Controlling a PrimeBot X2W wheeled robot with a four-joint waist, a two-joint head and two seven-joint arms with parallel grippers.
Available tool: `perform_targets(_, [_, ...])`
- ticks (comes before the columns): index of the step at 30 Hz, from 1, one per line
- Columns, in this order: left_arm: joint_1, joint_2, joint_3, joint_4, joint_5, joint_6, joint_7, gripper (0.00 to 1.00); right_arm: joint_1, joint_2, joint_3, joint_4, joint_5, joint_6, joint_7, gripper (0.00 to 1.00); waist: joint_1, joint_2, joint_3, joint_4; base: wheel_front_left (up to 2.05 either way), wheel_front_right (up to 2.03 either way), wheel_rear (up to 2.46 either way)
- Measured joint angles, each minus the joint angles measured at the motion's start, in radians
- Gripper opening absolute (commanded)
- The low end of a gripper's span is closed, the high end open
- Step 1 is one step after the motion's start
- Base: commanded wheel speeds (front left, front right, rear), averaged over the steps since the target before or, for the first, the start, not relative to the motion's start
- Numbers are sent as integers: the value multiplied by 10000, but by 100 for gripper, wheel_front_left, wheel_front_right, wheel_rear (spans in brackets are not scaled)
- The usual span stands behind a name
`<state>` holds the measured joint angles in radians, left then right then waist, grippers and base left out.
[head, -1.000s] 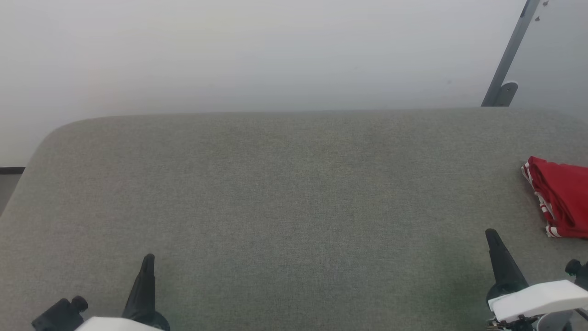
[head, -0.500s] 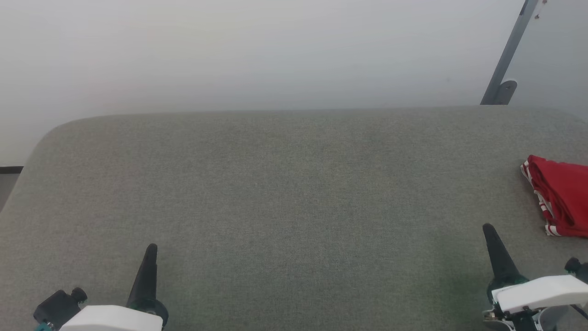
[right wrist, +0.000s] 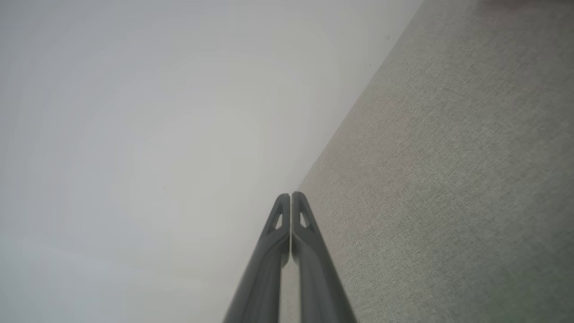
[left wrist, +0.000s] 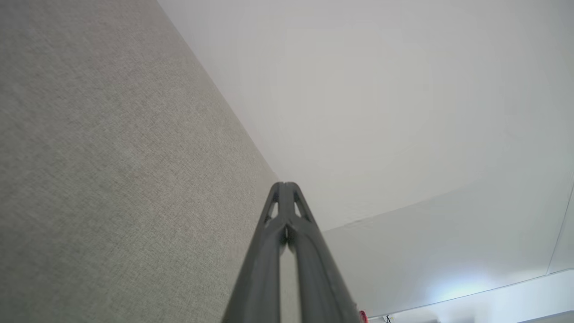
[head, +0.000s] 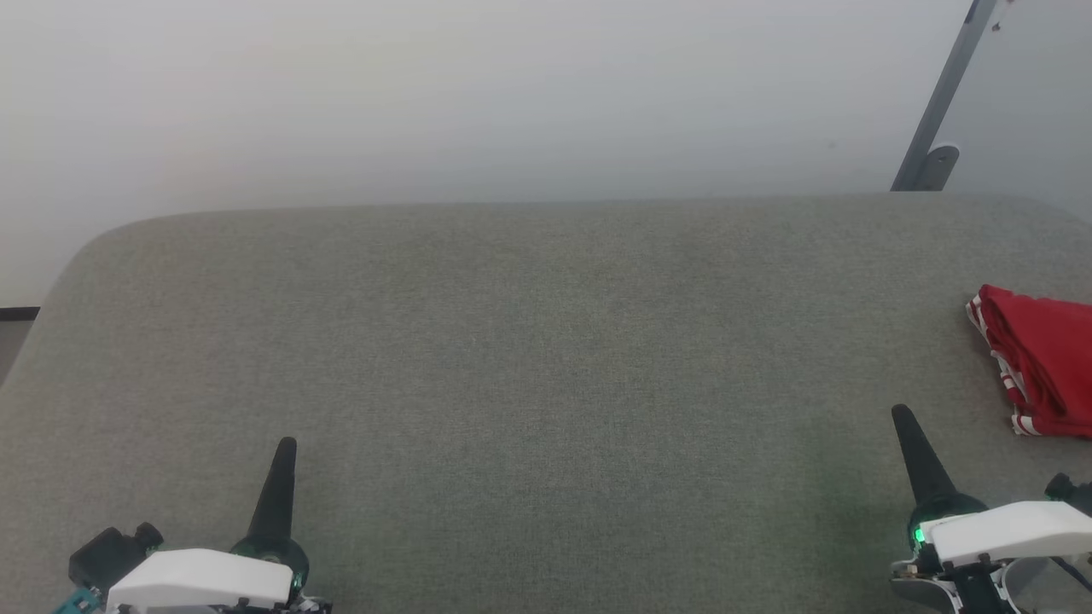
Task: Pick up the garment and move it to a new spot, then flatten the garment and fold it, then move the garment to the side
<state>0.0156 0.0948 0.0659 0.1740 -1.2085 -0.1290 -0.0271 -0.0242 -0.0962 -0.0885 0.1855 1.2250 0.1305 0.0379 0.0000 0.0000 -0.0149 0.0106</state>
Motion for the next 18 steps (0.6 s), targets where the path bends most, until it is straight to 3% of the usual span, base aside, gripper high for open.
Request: perform_targets(18, [-419,-92,63,259,-1582,0,437,0,-262,161,-102,207,1409,0,290,0,0,0,57,-34,0,0,0])
